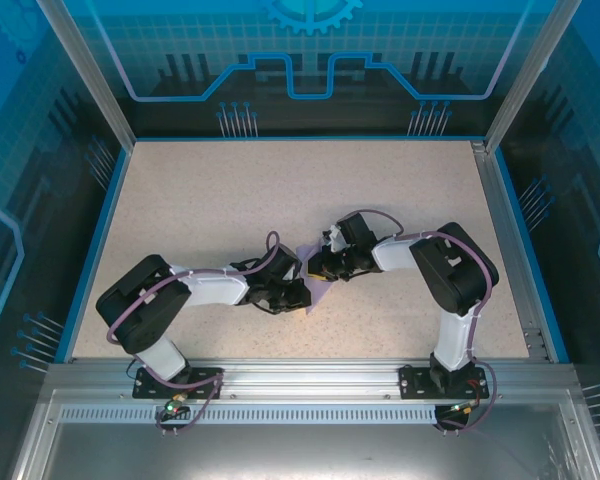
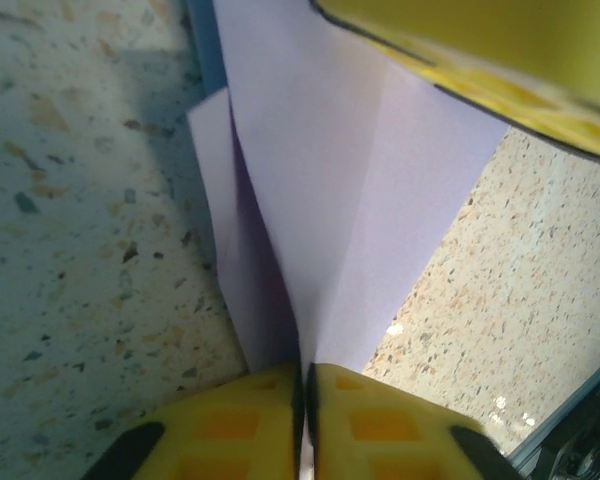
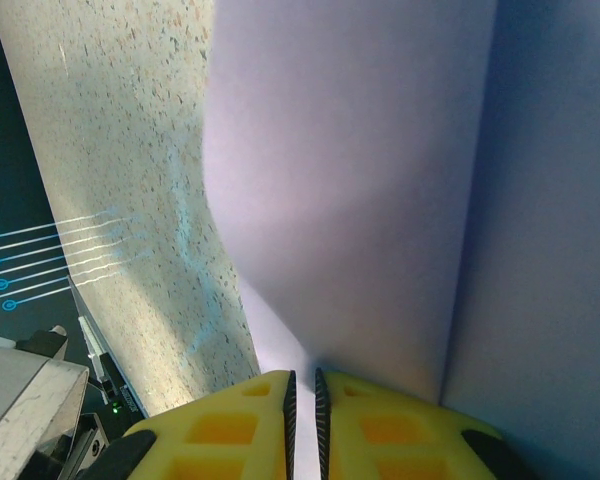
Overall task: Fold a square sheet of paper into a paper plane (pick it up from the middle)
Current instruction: Fourth fold the wing at the center of the table.
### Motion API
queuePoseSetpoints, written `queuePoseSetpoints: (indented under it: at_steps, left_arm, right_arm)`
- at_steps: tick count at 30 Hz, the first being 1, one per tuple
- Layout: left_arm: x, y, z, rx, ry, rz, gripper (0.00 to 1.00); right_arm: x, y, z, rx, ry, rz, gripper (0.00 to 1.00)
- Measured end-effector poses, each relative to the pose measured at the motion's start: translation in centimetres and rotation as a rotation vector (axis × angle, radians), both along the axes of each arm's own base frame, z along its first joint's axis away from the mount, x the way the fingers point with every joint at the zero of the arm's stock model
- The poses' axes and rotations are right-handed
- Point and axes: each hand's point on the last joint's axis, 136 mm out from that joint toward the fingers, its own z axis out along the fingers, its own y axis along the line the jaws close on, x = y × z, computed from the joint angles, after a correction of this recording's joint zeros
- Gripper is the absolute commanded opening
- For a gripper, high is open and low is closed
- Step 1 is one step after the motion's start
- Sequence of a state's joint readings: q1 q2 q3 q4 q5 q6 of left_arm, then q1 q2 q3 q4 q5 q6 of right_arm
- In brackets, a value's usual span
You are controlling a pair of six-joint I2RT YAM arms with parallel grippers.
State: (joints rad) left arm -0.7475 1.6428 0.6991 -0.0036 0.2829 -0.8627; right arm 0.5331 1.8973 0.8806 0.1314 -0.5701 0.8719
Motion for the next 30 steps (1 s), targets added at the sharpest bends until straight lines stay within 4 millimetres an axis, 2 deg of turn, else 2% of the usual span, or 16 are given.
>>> queuePoseSetpoints:
  at_steps: [3,5,8,15,18,26,30]
  left_arm:
    - [-0.05,0.05,0.05,0.004,-0.002,-0.003,0.04]
    - [-0.07,0.06,0.04,0.006,-0.001,-0.004,0.13]
    - [-0.15,0.13,-0.01,0.012,0.003,-0.003,0.15]
    - [-0.49,0.19,-0.05,0.022,0.011,-0.008,0.12]
    - [-0.59,0.2,-0.06,0.025,0.012,-0.01,0.15]
    - [-1.0,0.3,0.01,0.04,0.019,-0.013,0.03]
    - [-1.0,0.28,0.04,0.039,0.02,-0.011,0.02]
  right_arm:
    - [-0.02,0.0,-0.02,0.0,0.001,0.0,0.16]
    - [-0.04,0.02,-0.01,0.002,0.002,0.002,0.16]
    - [-0.1,0.05,-0.02,0.004,0.005,0.004,0.16]
    - [-0.11,0.06,-0.04,0.004,0.005,0.004,0.16]
    - [-0.11,0.06,-0.04,0.004,0.005,0.004,0.17]
    - [-0.11,0.06,-0.04,0.004,0.005,0.004,0.16]
    - [-0.13,0.08,-0.04,0.004,0.005,0.005,0.16]
